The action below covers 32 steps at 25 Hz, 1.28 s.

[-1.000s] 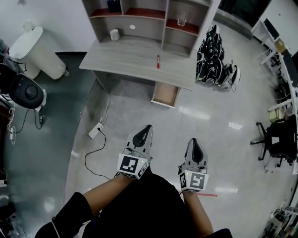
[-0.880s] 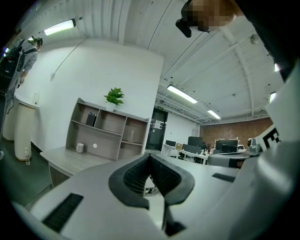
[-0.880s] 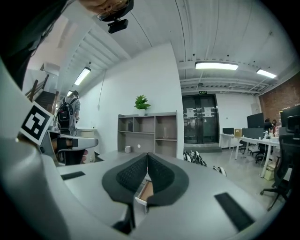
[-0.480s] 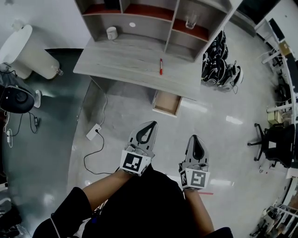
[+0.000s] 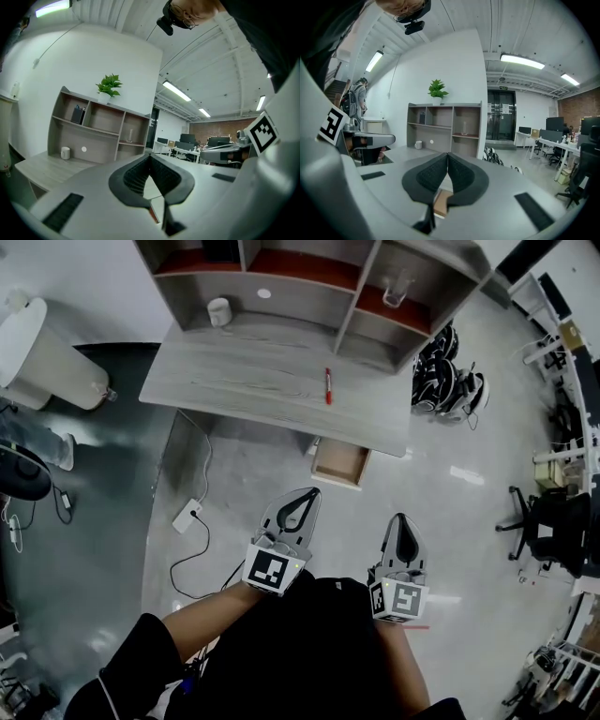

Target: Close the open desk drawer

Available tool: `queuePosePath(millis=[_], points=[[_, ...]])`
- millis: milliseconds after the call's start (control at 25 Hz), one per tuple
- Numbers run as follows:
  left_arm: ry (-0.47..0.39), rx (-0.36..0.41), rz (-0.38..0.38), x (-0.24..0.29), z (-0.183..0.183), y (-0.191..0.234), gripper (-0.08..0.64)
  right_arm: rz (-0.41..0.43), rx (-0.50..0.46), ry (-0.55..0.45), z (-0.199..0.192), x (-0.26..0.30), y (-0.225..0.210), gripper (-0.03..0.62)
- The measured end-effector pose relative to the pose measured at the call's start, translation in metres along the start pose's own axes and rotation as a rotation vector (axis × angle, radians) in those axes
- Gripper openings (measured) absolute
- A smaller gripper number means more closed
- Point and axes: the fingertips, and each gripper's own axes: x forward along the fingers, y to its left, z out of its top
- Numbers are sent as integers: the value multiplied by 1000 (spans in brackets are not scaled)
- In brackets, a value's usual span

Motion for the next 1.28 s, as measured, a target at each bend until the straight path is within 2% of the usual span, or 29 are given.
queuePosePath(millis=[320,640,760,960,1040,1280], points=[[19,-31,32,0,-15,28,14,-31,2,76,-21,19,0,17],[47,9,29,9,-30,28,14,16,-29,33,-27,31,4,18],[54,15,43,12,-36,32,14,1,4,54,-38,37,-3,18],[159,30,49,22,-63,44,14,15,20,87,-62,48,-12,18],[175,2,61,27,-71,50,14,26,25,106,-75,51,-14,17],[222,28,74,59,-93,52,14,40,40,128,-105,68,-35,18]])
